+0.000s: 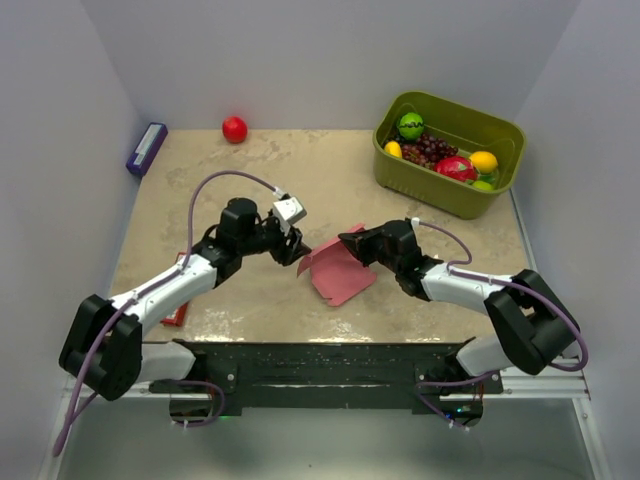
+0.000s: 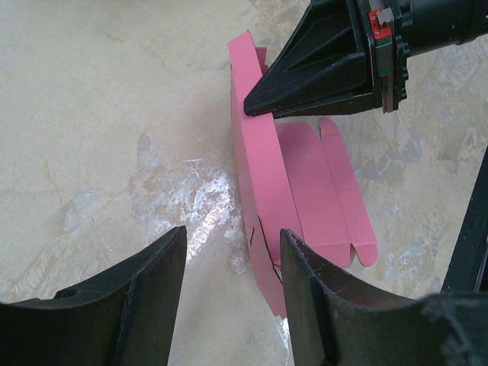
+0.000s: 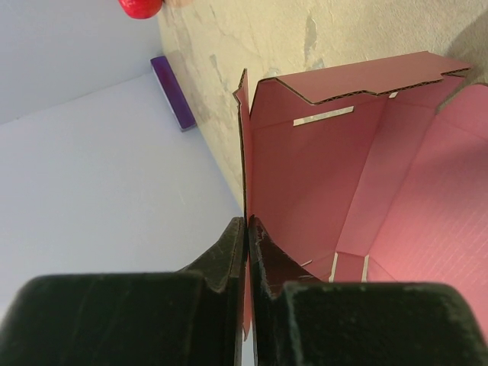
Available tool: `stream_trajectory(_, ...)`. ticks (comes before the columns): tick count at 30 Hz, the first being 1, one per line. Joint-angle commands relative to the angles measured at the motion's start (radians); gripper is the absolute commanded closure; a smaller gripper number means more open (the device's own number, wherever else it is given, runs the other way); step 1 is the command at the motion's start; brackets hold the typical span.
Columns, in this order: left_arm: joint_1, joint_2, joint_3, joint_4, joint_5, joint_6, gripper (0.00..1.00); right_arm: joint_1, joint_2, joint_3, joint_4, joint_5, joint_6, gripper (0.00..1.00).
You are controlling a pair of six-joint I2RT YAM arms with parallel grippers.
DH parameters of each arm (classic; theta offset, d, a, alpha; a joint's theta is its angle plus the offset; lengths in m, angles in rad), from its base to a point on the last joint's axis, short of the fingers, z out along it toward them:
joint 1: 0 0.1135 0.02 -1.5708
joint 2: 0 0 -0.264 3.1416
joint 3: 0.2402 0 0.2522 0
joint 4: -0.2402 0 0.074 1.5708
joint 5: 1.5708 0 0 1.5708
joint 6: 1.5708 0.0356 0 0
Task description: Fold the paper box
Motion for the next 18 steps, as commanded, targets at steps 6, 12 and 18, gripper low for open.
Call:
stream_trajectory(6,-0.046,0.046,0.057,-0.004,-0.020,0.057,0.44,0.003,-0.023,-0.006,0.004,0.029,-0.012,1.00)
stream_trajectory(12,-0.063,0.064,0.064,-0.003,-0.049,0.066,0.44,0.005,-0.018,-0.012,0.009,0.026,-0.006,1.00)
stream_trajectory(18,-0.093,0.076,0.066,-0.009,-0.089,0.088,0.45,0.003,-0.016,-0.013,0.010,0.023,-0.001,1.00)
